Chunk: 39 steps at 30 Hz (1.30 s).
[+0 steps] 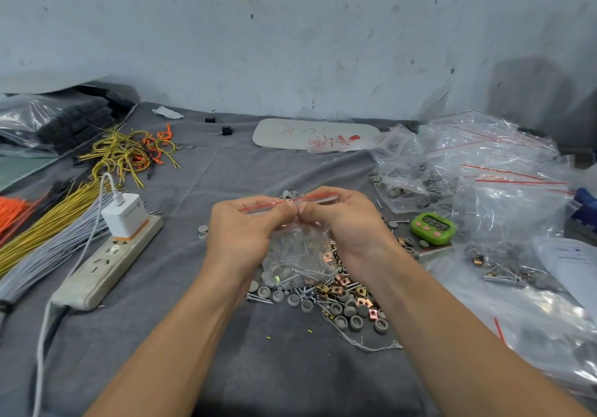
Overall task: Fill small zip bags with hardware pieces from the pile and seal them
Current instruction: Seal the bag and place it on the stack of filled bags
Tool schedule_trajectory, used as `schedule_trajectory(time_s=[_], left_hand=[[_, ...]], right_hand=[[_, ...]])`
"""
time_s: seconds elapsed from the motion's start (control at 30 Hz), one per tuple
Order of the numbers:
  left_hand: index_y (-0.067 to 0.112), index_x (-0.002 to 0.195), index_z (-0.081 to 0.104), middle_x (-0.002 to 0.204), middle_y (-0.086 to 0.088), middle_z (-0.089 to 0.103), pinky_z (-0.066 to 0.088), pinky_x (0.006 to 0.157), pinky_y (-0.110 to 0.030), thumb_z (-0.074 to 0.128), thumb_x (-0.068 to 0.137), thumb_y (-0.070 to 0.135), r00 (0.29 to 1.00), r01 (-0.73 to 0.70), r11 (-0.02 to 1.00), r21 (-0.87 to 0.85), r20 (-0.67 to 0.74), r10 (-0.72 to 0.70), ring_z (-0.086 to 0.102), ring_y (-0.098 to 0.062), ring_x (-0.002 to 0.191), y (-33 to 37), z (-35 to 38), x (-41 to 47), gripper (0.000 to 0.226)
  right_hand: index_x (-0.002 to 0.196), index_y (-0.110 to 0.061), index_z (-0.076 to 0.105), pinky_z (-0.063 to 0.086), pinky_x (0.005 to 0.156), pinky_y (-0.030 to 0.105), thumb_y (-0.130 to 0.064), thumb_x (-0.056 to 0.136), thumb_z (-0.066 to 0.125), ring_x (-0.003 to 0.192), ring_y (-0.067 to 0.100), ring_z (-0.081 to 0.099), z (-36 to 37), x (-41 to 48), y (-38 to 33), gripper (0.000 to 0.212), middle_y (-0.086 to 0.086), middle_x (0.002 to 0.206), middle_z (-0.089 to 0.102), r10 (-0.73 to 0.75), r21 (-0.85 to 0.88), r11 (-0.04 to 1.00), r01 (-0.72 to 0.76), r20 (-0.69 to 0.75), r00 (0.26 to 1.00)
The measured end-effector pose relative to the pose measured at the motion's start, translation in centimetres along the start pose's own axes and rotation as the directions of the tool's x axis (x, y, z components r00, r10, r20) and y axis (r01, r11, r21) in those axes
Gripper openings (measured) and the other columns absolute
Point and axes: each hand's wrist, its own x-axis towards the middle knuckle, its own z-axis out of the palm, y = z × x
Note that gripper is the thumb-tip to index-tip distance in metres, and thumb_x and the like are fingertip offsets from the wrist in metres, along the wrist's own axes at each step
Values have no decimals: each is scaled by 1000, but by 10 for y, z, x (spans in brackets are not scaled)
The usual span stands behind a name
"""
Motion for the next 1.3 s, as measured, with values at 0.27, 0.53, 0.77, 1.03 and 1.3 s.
schedule_trajectory(time_s=[0.27, 0.53, 0.77, 1.03, 1.3], left_hand=[[12, 73, 79, 72, -7, 76, 52, 56, -18, 82, 80, 12, 1000, 4, 1000, 21, -15, -4, 71, -10, 62, 3, -8, 5, 6], [10, 72, 79, 75, -10, 77, 59, 63, -27, 80, 84, 17, 991, 47, 999, 27, -130, -43, 71, -17, 65, 3, -15, 10, 13], [6, 77, 79, 80, -14, 77, 57, 68, -22, 72, 92, 19, 994, 36, 999, 23, -104, -33, 68, -18, 73, 2, -17, 13, 20], [19, 70, 81, 68, -6, 75, 52, 61, -17, 86, 72, 21, 998, -55, 994, 89, 15, 54, 67, -9, 60, 3, -14, 6, 6], [20, 85, 80, 70, -12, 76, 57, 61, -24, 87, 72, 0, 997, -75, 986, 149, -11, 77, 73, -18, 63, 0, -12, 6, 24]], right_hand=[[82, -6, 73, 50, 68, 28, -2, 93, 68, 71, 25, 60, -8, -1, -11, 13, 11, 75, 71, 26, -75, 997, -27, -17, 1000], [86, -7, 77, 46, 70, 32, -13, 101, 62, 73, 27, 61, -2, 0, -9, 22, 10, 74, 76, 21, -140, 990, -28, -54, 998], [71, -24, 83, 57, 91, 45, -19, 104, 57, 73, 21, 73, -5, 4, -5, 42, 7, 78, 79, -30, -187, 982, 12, -93, 995], [85, -9, 80, 56, 87, 52, -23, 102, 61, 74, 25, 62, -4, 5, 1, 29, 15, 83, 76, -35, -299, 954, 7, -89, 995], [63, -9, 74, 47, 58, 21, -17, 92, 73, 51, 6, 56, -1, -3, 3, 30, 5, 58, 69, -182, -480, 864, 155, -9, 983]])
